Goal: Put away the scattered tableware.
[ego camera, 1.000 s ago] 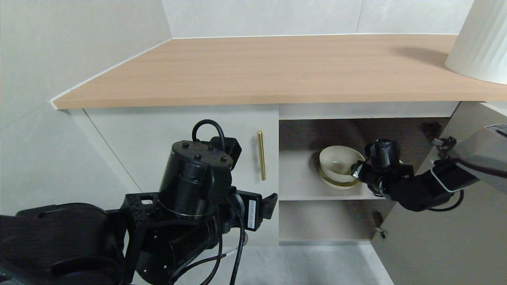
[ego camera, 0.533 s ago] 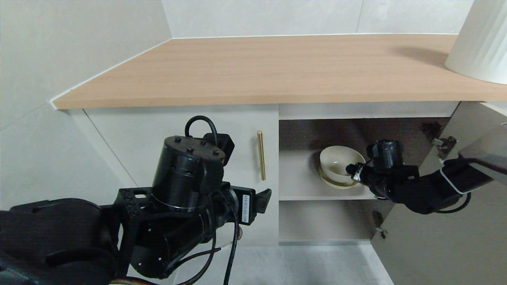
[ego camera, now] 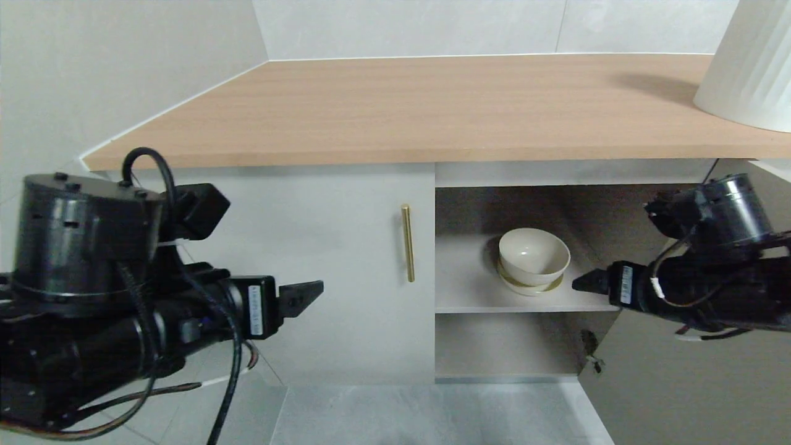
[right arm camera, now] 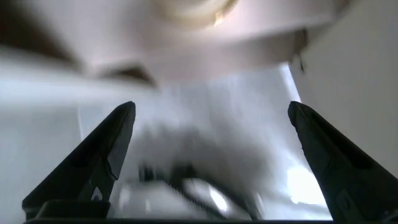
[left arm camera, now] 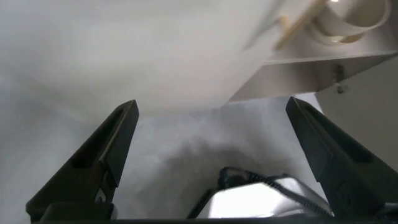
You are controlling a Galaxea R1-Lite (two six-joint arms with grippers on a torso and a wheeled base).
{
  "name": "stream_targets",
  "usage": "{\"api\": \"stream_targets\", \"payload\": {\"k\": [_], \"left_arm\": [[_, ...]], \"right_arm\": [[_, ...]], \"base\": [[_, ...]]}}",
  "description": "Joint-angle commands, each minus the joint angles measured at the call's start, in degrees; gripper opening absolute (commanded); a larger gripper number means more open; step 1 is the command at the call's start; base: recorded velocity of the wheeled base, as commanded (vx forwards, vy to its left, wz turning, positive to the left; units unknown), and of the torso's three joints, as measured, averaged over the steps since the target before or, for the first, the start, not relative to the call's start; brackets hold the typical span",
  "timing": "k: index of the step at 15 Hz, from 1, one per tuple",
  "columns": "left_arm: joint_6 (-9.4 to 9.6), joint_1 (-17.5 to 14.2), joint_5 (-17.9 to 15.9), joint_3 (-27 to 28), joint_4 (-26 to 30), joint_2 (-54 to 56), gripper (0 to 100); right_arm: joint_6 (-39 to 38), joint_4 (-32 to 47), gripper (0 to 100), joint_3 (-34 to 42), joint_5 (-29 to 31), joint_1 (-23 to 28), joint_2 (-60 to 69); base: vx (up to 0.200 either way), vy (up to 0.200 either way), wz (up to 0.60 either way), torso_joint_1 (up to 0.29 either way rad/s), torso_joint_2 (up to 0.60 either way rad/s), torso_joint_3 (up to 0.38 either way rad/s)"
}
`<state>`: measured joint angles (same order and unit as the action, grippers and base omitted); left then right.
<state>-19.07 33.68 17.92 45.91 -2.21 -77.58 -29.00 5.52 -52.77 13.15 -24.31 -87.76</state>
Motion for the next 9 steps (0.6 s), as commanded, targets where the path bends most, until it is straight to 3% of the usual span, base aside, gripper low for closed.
{"api": "stream_targets", "payload": {"k": [1,3,6,9], "left_arm": [[-0.01,-2.0,-0.5,-4.1,2.7,8.6,100],[-0.01,-4.6,-1.3,-4.7,4.1,10.6,100],[-0.01,-4.4,-1.7,-4.4,4.1,10.1,100],[-0.01,-4.3,-1.4,-4.7,4.1,8.9,100]], "right_arm": [[1.4,5.5,100,2.9,-0.8,-3.9,12.8],[1.3,5.8,100,6.1,-0.9,-4.0,15.7],[1.9,5.7,100,8.1,-1.1,-4.2,17.1],[2.5,5.6,100,8.4,-1.6,-4.4,16.2]], "base": [[0.000,0.000,0.00,0.000,0.00,0.000],[0.000,0.000,0.00,0.000,0.00,0.000],[0.000,0.000,0.00,0.000,0.00,0.000],[-0.200,0.000,0.00,0.006,0.00,0.002]]}}
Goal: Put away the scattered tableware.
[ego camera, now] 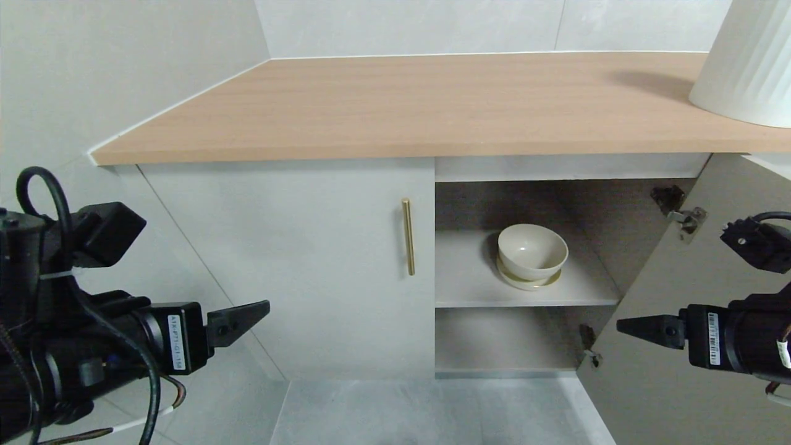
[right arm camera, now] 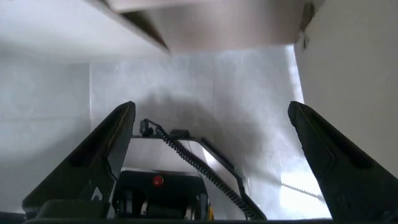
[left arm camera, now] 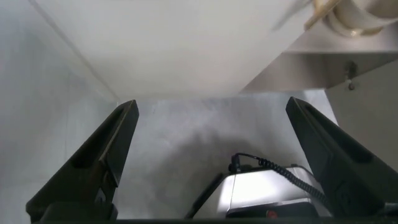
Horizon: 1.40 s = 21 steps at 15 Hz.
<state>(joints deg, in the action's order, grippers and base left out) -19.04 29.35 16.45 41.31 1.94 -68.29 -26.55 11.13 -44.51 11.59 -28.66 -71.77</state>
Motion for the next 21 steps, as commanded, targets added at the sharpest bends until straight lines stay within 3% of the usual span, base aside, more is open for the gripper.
{"api": "stream_targets", "payload": {"k": [1,17,21], "left_arm": [[-0.03,0.0,0.1,-0.1,0.0,-0.4,100],[-0.03,0.1,0.1,-0.4,0.0,-0.4,100],[-0.03,0.2,0.1,-0.4,0.0,-0.3,100]], "right_arm": [[0.0,0.0,100,0.2,0.0,-0.3,0.7],[0.2,0.2,100,0.8,0.1,-1.7,1.2],[0.2,0.2,100,0.8,0.1,-1.6,1.5]], "base": [[-0.200,0.000,0.00,0.002,0.00,-0.007],[-0.200,0.000,0.00,0.001,0.00,0.001],[0.000,0.000,0.00,0.000,0.00,0.000]]}}
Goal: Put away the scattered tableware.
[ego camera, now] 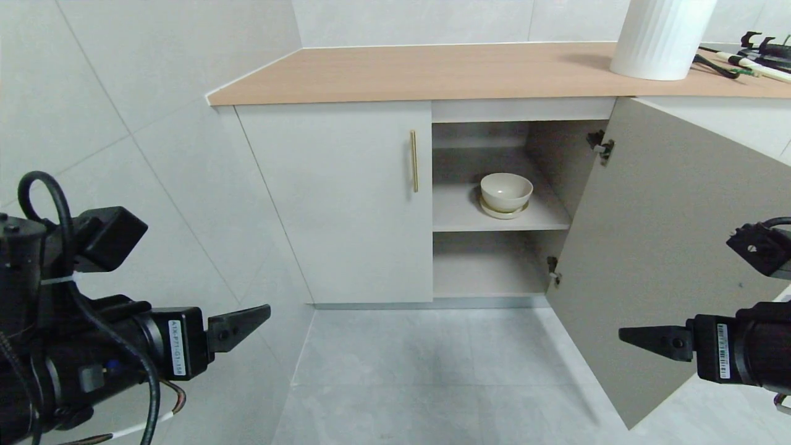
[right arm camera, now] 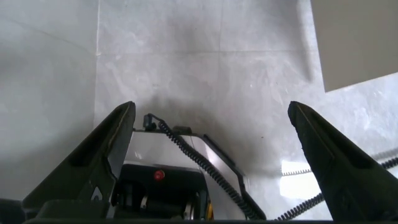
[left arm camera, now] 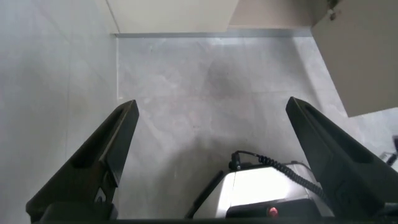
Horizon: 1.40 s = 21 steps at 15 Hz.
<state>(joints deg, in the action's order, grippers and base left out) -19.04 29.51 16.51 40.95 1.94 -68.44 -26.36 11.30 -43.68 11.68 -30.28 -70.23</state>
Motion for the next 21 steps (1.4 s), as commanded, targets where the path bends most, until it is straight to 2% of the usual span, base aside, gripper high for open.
{"api": "stream_targets", "payload": {"k": [1,11,12,14,21], "left_arm": [[-0.03,0.0,0.0,0.0,0.0,-0.1,100],[0.15,0.0,0.0,0.0,0.1,-0.2,100],[0.94,0.0,0.1,-0.1,0.2,-0.2,100],[1.20,0.0,0.1,-0.3,0.1,-0.1,100],[1.20,0.0,0.1,-0.4,0.1,0.0,100]], "right_arm": [[0.0,0.0,100,0.0,0.0,0.0,0.0],[0.0,0.2,100,0.8,-0.1,0.0,0.9],[0.2,0.3,100,0.8,-0.1,0.0,1.1],[0.8,0.4,100,0.8,-0.1,0.1,1.9],[0.8,0.4,100,0.8,0.1,0.1,2.1]], "base": [[0.000,0.000,0.00,0.000,0.00,0.000],[0.000,0.000,0.00,0.000,0.00,0.000],[0.000,-0.200,0.00,0.002,0.00,0.012],[0.000,-0.200,0.00,0.005,0.00,0.009],[0.000,0.000,0.00,0.000,0.00,0.000]]}}
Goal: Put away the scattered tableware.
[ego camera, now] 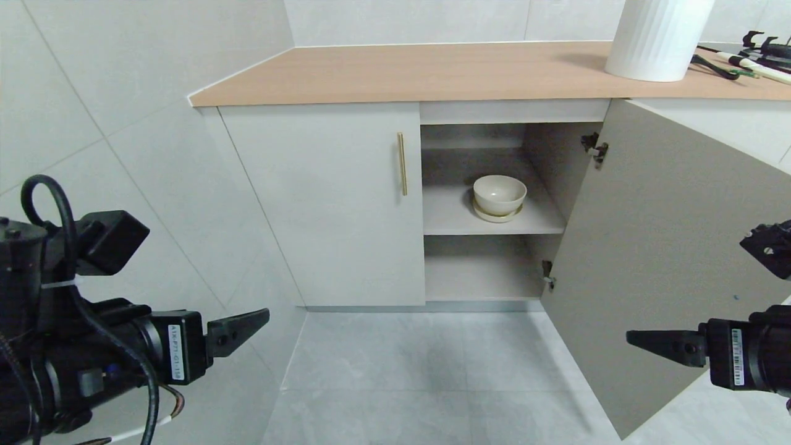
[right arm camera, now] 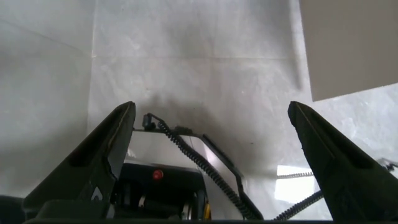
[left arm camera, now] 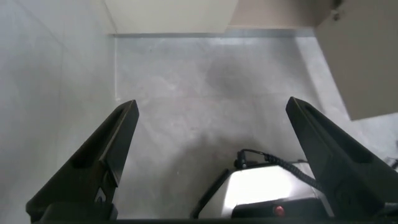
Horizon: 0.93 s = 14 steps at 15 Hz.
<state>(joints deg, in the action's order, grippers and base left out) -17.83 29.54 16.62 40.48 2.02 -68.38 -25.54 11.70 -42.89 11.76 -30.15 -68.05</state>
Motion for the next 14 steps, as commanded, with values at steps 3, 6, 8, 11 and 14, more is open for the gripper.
{"api": "stream_targets", "payload": {"k": [3,6,8,11,14], "left_arm": [[0.08,0.0,0.2,0.1,0.0,-0.2,100],[0.08,0.0,0.3,0.1,0.0,-0.3,100],[0.08,0.0,0.3,0.1,0.0,-0.3,100],[0.08,0.0,0.3,0.0,0.0,-0.3,100],[0.08,0.0,0.3,0.0,0.0,-0.3,100]], "right_arm": [[0.1,0.1,100,-0.1,0.3,0.2,-0.2],[0.1,0.1,100,0.0,0.4,0.2,0.1],[0.7,0.2,100,0.3,0.4,0.2,0.1],[1.7,2.9,100,0.2,0.5,0.2,0.1],[3.4,6.1,100,-0.3,0.5,0.3,0.2]], "base": [[0.000,-0.067,0.00,0.001,0.00,0.002],[0.000,-0.200,0.00,0.002,0.00,0.005],[0.000,-0.200,0.00,0.010,0.01,-0.005],[0.000,-0.200,0.00,0.002,0.01,0.002],[0.000,-0.200,0.00,0.005,0.00,0.004]]}}
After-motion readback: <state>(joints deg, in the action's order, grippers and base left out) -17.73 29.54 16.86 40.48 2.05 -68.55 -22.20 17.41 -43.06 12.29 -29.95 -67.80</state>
